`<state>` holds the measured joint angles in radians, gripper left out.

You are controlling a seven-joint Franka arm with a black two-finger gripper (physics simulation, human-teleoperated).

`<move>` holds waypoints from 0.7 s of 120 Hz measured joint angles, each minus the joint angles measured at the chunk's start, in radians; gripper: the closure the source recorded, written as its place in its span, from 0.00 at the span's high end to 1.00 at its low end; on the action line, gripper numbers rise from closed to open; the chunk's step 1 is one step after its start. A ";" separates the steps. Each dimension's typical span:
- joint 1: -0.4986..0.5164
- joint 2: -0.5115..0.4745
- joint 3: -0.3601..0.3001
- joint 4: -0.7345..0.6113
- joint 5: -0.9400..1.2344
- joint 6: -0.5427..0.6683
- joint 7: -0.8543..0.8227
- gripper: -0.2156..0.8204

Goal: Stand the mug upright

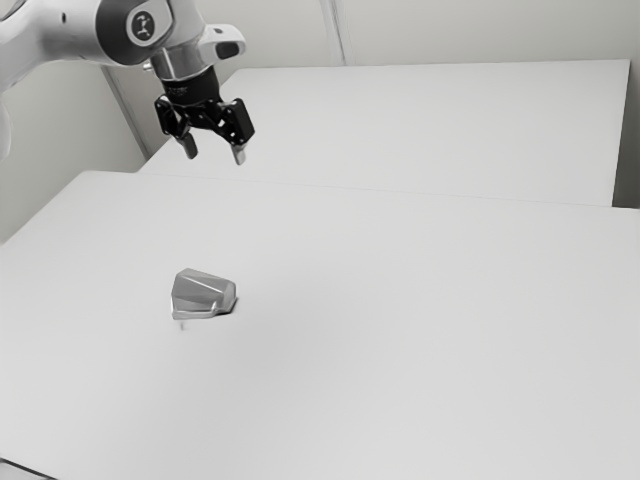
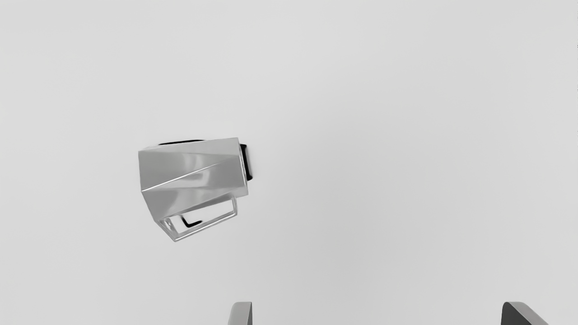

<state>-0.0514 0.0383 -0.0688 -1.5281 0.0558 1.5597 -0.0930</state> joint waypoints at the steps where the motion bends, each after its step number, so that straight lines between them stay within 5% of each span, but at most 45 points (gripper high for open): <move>1: -0.001 0.000 0.000 0.000 0.000 0.000 0.000 0.79; 84: 0.038 -0.096 -0.008 -0.188 -0.067 0.071 -0.006 0.79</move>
<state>-0.0130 -0.0580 -0.0765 -1.7157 -0.0109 1.6305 -0.0994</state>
